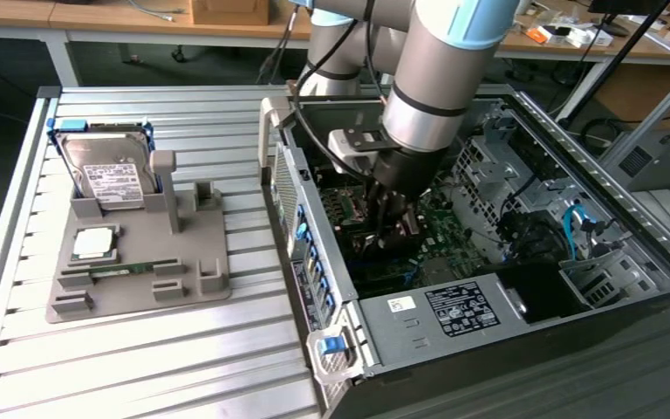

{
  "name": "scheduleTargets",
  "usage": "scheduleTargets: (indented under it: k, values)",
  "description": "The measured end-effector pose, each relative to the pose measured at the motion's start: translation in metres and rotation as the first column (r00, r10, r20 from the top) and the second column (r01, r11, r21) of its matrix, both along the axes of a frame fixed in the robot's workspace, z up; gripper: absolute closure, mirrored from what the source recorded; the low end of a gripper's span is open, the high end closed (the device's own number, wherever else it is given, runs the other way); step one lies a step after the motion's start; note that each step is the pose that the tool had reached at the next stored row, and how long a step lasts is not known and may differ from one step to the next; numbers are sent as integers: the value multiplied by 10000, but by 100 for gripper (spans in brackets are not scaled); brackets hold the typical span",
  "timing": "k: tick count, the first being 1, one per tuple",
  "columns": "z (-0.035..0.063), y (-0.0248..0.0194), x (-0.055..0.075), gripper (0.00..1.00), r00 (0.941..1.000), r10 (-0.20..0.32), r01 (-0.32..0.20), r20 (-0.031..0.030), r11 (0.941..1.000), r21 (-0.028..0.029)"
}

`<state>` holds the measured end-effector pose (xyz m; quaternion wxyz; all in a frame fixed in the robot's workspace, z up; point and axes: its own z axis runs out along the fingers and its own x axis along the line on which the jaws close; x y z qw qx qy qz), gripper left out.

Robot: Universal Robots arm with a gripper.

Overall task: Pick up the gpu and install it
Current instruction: 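Insert the gpu into the slot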

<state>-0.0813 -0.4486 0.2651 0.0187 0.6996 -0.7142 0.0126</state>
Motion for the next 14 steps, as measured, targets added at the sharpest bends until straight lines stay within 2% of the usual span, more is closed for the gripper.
scheduleTargets:
  k: [1, 5, 10, 12, 13, 14]
  values:
    - [97, 3, -1, 60, 10000, -2, 2, 7, 10000, 1]
    - [284, 18, -3, 60, 10000, -2, 2, 18, 10000, 3]
    - [427, 52, -10, 61, 10000, 0, 0, 48, 10000, 0]
    - [470, 58, -11, 74, 10000, 3, -3, 62, 10000, 1]
    - [483, 58, -11, 74, 10000, 6, -6, 65, 10000, 1]
    - [495, 58, -12, 80, 10000, 7, -7, 69, 10000, 2]
